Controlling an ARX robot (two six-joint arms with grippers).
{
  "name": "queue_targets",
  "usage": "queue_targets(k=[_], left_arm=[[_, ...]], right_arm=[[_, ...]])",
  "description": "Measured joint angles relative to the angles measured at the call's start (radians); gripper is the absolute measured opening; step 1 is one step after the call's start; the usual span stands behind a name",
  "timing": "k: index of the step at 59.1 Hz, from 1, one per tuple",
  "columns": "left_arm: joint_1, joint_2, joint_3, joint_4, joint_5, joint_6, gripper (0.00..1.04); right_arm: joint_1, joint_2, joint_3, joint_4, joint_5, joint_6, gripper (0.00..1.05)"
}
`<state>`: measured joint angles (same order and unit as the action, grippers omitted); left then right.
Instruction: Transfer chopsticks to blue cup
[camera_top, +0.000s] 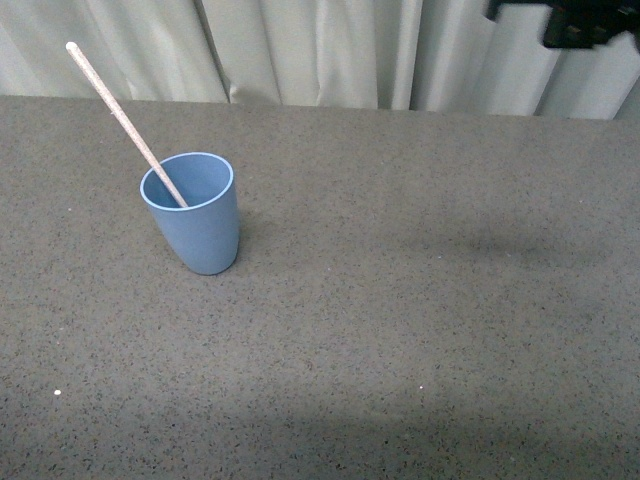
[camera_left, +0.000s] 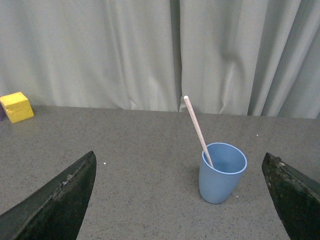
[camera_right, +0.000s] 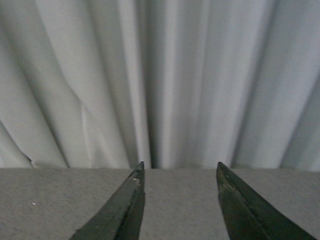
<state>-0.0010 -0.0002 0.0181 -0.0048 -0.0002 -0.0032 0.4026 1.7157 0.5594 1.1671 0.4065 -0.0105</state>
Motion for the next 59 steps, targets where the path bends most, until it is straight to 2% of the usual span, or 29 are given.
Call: queue_targets(k=[5, 9, 17, 27, 51, 56, 59], left_arm=[[0.0, 0.0, 0.0, 0.0, 0.0, 0.0, 0.98], [0.0, 0.0, 0.0, 0.0, 0.0, 0.0, 0.98], [0.0, 0.0, 0.0, 0.0, 0.0, 0.0, 0.98], [0.0, 0.0, 0.0, 0.0, 0.0, 0.0, 0.98], [0.0, 0.0, 0.0, 0.0, 0.0, 0.0, 0.98], [0.0, 0.0, 0.0, 0.0, 0.0, 0.0, 0.98], [0.0, 0.0, 0.0, 0.0, 0.0, 0.0, 0.98]], right_arm=[[-0.04, -0.072, -0.104, 0.008, -0.046, 0.0, 0.18], [-0.085, -0.161, -0.2, 0.008, -0.093, -0.002, 0.0], [-0.159, -0.325, -0.329, -0.023, -0.177, 0.0, 0.01], [-0.222, -0.47, -0.415, -0.086, -0.229, 0.0, 0.01], [-0.311, -0.8, -0.519, -0.309, -0.315, 0.001, 0.01], [-0.364, -0.866, -0.531, -0.364, -0.394, 0.001, 0.01], [-0.386, -0.907, -0.537, -0.397, -0.401, 0.002, 0.01]])
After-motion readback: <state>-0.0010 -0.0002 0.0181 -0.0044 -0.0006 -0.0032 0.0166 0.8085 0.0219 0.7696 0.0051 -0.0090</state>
